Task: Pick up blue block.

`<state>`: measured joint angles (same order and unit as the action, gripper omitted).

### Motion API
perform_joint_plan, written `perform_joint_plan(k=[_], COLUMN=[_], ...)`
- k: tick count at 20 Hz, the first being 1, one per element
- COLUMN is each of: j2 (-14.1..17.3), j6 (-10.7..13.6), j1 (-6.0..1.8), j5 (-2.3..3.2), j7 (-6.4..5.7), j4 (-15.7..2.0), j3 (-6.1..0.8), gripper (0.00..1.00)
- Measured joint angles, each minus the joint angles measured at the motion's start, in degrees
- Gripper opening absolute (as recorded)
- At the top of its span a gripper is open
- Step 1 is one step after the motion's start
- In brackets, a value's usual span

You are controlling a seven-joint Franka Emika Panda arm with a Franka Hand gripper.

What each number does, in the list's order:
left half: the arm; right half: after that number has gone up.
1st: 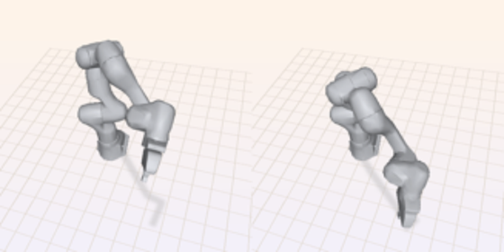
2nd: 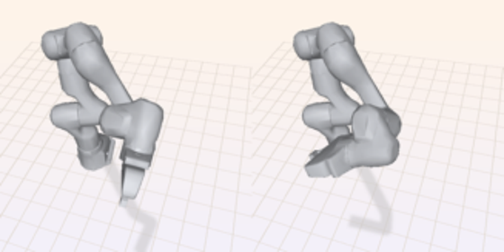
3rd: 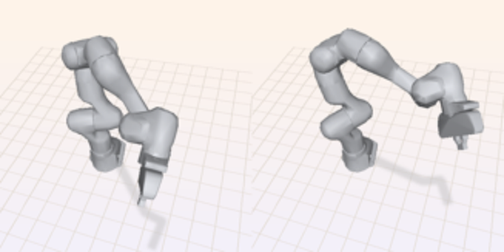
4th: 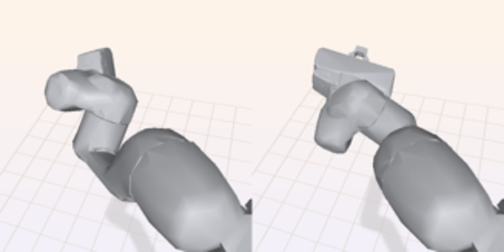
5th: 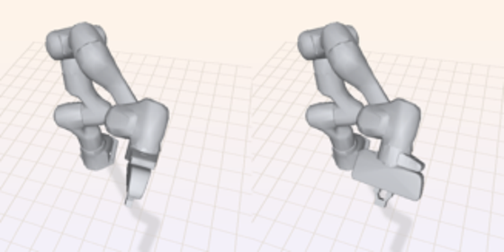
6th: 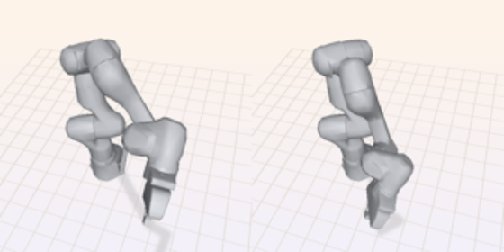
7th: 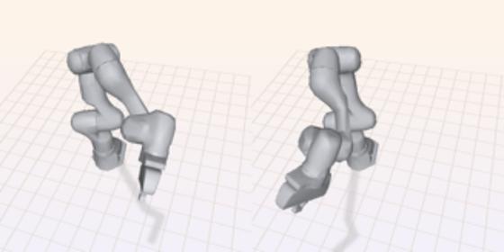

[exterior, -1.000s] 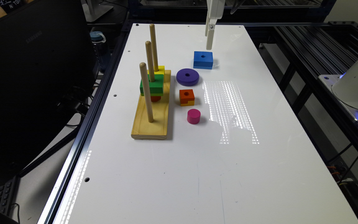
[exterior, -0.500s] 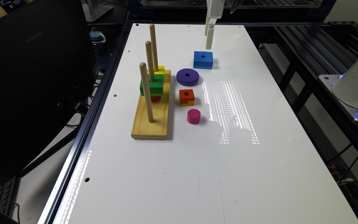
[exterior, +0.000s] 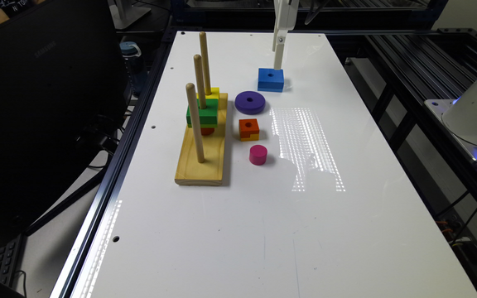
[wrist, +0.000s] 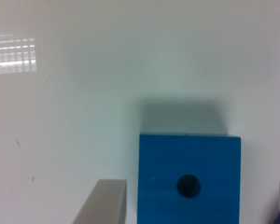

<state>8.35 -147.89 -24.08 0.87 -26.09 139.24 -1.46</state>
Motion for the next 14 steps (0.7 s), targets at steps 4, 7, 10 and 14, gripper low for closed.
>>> perform_joint_plan(k=[4, 7, 10, 14], j2=[0.24, 1.85, 2.54, 2.54], j6=[-0.06, -1.54, -2.3, -2.32], j1=[0.0, 0.0, 0.0, 0.0], j5=[0.0, 0.0, 0.0, 0.0], j7=[0.01, 0.01, 0.01, 0.02], j4=[-0.05, -0.03, -0.04, -0.06], j3=[0.0, -0.01, -0.03, -0.04], gripper=[1.0, 1.0, 1.0, 1.0])
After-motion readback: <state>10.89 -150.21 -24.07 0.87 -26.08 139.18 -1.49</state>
